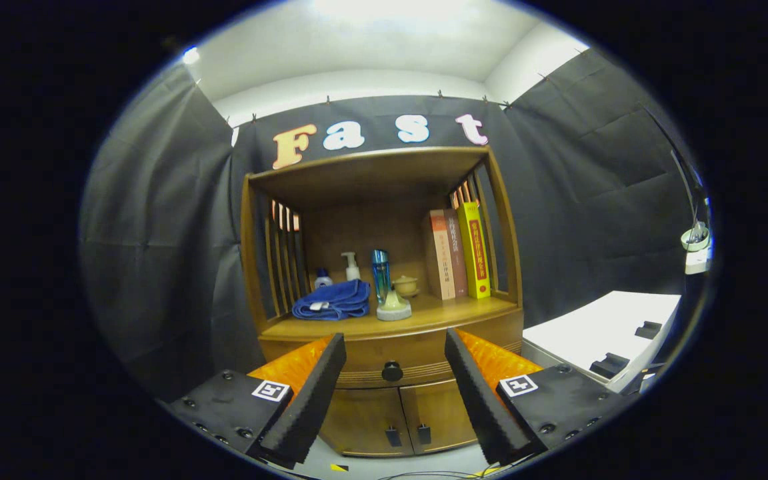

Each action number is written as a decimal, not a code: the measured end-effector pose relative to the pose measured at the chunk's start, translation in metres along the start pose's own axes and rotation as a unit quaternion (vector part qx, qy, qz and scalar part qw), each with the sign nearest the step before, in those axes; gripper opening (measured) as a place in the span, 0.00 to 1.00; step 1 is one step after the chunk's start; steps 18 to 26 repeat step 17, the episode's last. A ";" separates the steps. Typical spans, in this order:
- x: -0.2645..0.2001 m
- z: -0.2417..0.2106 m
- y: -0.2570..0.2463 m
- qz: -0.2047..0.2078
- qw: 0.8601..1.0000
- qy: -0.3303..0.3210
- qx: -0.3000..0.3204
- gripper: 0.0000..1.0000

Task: Pull open the drawer, take out the items inside it, and place them on the countertop above the cabinet.

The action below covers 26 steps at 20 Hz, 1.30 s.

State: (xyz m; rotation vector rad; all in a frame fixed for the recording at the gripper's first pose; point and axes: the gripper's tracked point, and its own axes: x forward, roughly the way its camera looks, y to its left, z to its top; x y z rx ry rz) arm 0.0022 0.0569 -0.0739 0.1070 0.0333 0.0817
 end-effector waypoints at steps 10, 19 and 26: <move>-0.048 0.108 -0.010 -0.005 0.997 -0.065 -0.029 0.98; -0.041 0.090 -0.005 -0.002 0.999 -0.046 -0.018 0.98; -0.041 0.090 -0.005 -0.002 0.999 -0.046 -0.018 0.98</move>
